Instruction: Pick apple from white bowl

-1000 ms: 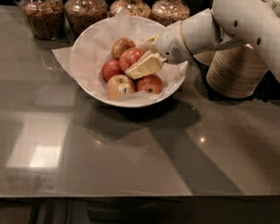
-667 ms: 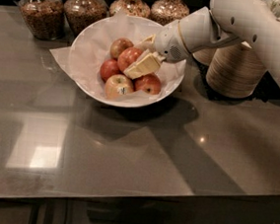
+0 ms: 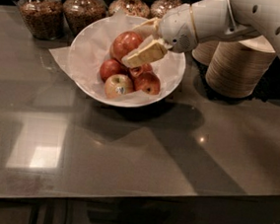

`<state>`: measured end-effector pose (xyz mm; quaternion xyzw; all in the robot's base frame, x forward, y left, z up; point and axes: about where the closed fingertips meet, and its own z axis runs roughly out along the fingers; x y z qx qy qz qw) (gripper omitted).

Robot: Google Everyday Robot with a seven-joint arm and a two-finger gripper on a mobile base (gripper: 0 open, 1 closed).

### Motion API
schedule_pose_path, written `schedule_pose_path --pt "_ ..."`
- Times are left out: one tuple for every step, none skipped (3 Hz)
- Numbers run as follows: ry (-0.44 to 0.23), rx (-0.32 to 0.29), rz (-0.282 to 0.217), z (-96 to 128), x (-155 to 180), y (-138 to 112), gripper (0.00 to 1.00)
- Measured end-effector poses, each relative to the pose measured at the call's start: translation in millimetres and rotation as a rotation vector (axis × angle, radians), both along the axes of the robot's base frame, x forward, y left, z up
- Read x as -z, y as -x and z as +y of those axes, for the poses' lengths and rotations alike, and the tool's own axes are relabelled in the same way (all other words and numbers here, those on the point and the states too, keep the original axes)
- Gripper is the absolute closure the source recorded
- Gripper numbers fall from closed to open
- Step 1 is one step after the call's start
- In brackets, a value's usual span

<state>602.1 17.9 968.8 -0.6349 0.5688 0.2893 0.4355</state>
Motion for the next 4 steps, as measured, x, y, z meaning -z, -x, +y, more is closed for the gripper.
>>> schedule_pose_path --pt "-0.063 -0.027 -0.031 -5.2 -15.5 20.8 1.00" --pt "-0.089 -0.053 -0.035 -13.0 -19.8 52.3 1.00" --pt "-0.076 -0.044 -0.035 -25.6 -31.4 122.4 1.00" --pt "-0.070 -0.033 -0.031 -30.1 -29.8 127.6 1.00"
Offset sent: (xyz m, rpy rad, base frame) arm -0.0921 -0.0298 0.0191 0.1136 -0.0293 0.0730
